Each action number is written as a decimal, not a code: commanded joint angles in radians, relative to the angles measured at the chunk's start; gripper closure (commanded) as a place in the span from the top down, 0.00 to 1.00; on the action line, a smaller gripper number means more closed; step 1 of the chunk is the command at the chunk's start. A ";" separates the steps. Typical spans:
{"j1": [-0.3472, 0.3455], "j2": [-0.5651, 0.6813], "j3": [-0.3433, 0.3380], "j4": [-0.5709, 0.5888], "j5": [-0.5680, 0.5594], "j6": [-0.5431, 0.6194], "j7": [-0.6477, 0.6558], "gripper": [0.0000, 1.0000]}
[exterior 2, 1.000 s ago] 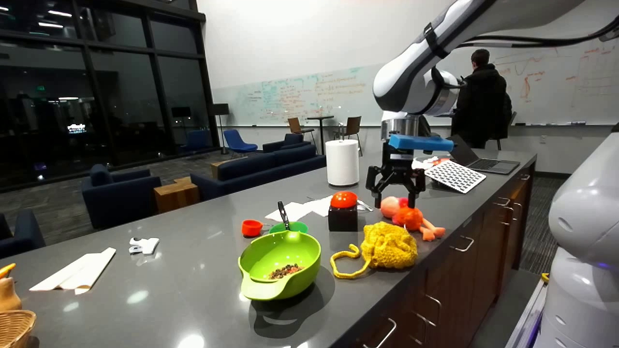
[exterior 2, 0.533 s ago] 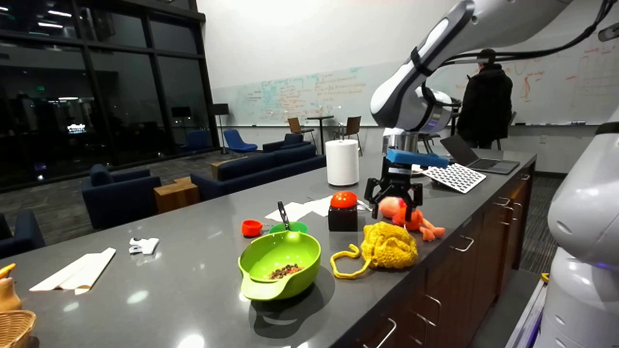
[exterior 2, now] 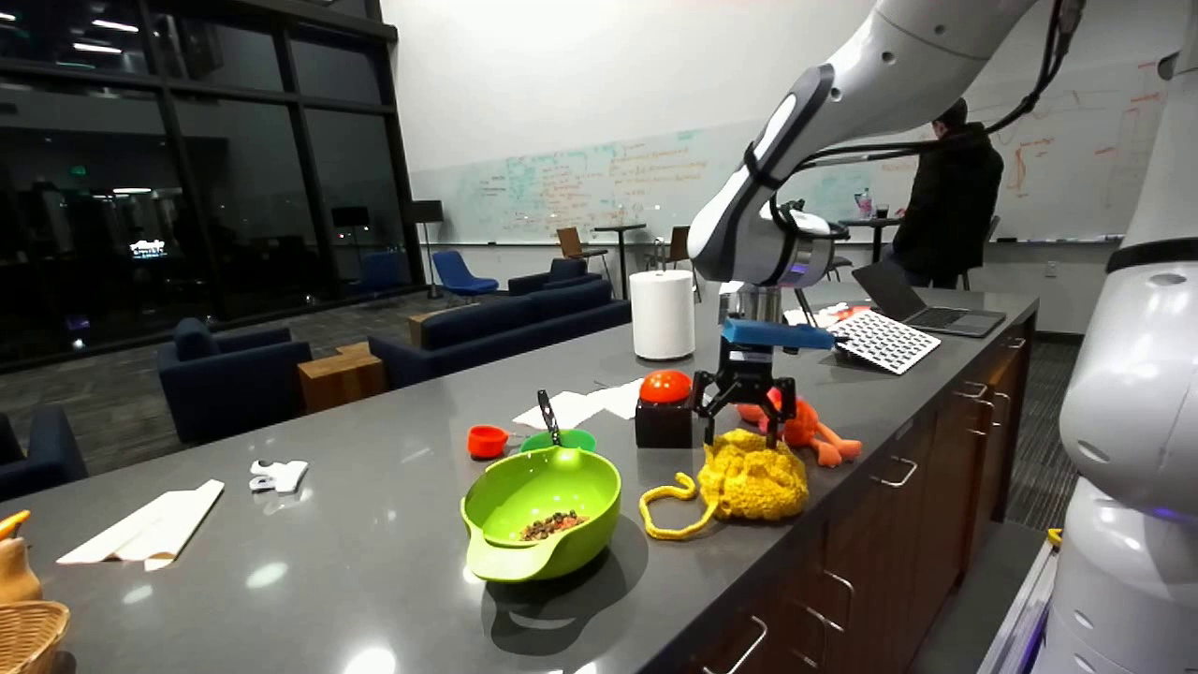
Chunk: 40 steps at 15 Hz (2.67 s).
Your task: Move the yellow cloth backwards.
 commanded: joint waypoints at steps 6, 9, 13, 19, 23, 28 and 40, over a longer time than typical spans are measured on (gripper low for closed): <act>-0.010 0.163 0.016 0.137 0.035 -0.060 -0.001 1.00; -0.012 0.181 0.016 0.162 0.033 -0.096 0.006 0.74; -0.022 0.184 0.013 0.197 0.052 -0.158 -0.002 0.44; -0.027 0.166 0.012 0.238 0.065 -0.209 -0.003 0.01; -0.024 0.157 0.012 0.258 0.061 -0.226 0.002 0.01; -0.020 0.152 0.011 0.273 0.007 -0.228 0.002 0.01; 0.033 -0.195 0.107 0.253 -0.255 -0.395 0.138 0.01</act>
